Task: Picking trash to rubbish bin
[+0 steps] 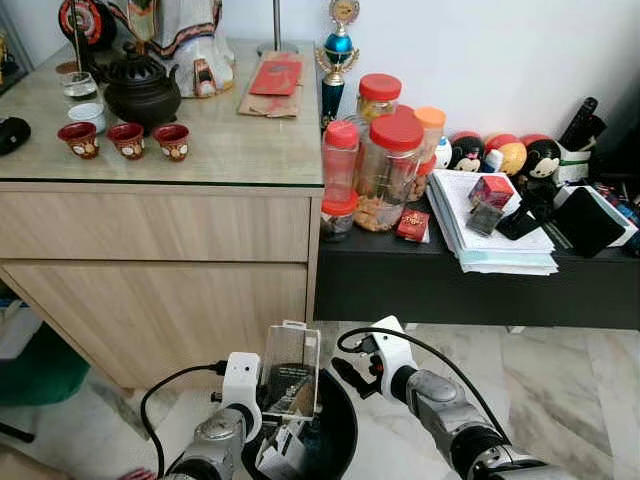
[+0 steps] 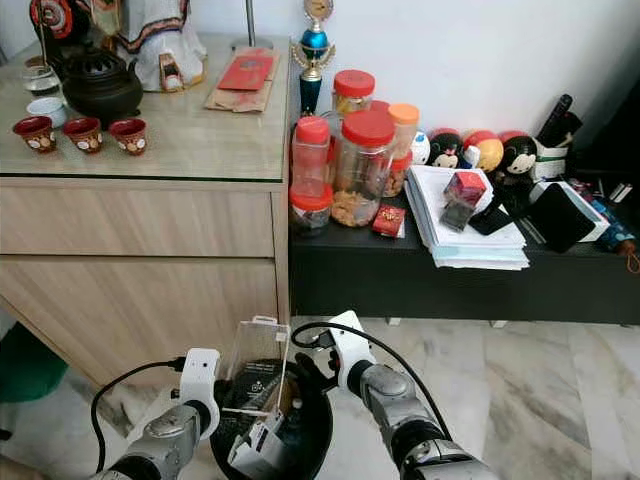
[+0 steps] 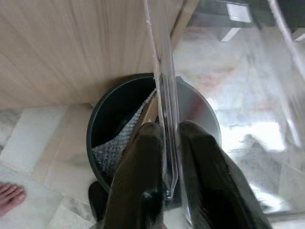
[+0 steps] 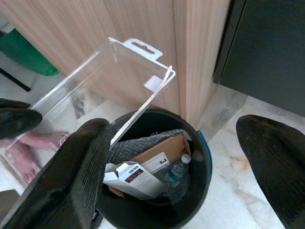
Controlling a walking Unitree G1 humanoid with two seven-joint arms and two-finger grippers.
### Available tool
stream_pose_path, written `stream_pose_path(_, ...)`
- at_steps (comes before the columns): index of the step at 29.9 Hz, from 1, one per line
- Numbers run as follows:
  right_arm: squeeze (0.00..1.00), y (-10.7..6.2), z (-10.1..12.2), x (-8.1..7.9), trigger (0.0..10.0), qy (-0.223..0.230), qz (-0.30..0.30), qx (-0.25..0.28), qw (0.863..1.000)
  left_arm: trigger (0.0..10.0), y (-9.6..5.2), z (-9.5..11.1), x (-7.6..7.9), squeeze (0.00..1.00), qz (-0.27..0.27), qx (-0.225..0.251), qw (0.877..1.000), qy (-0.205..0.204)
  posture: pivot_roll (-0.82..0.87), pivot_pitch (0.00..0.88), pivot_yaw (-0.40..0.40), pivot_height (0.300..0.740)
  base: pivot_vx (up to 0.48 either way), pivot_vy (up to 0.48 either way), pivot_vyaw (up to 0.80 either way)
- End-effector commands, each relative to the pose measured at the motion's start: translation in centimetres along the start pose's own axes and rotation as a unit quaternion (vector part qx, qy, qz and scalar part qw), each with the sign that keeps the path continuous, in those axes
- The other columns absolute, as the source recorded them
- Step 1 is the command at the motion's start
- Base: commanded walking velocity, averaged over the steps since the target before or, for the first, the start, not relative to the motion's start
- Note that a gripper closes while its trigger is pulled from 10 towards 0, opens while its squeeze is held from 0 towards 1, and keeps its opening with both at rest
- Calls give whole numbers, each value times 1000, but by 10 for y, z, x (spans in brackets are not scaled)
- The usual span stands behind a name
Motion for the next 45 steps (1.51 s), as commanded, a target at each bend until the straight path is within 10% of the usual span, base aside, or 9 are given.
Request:
stream_pose_path(1,0,0,5,2,10000,-13,-3,4,1000,10000,-1,-6,2,1000,-4,-9,1000,-7,31,70,-80,740,0,0,0)
stream_pose_path(15,0,-2,-6,5,10000,-8,-19,-7,1000,10000,-4,-16,-2,1000,5,-19,1000,-1,34,59,-81,740,0,0,0)
stream_pose_path(16,0,-2,-7,6,10000,-7,-23,-8,1000,10000,-4,-16,-3,0,7,-20,1000,0,34,59,-81,740,0,0,0)
stream_pose_path(30,0,-37,-78,43,10000,88,-159,-54,982,10000,-36,-78,-57,0,153,-113,981,46,45,75,-82,740,0,0,0)
stream_pose_path(45,0,-71,-145,47,10000,138,-213,-127,959,10000,-57,-112,-67,0,192,-155,968,56,44,89,-74,740,0,0,0)
Point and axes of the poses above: a point about 5 cm out from each wrist's last joint towards the gripper, its own y axis pointing out of the wrist towards the gripper, its own z axis along the axis of the wrist's last joint, x = y × z, the point moved 5 cm from there along y, pointing out of the wrist towards the gripper, and after that the axes turned 6 degrees about y, right-handed, at the moved point
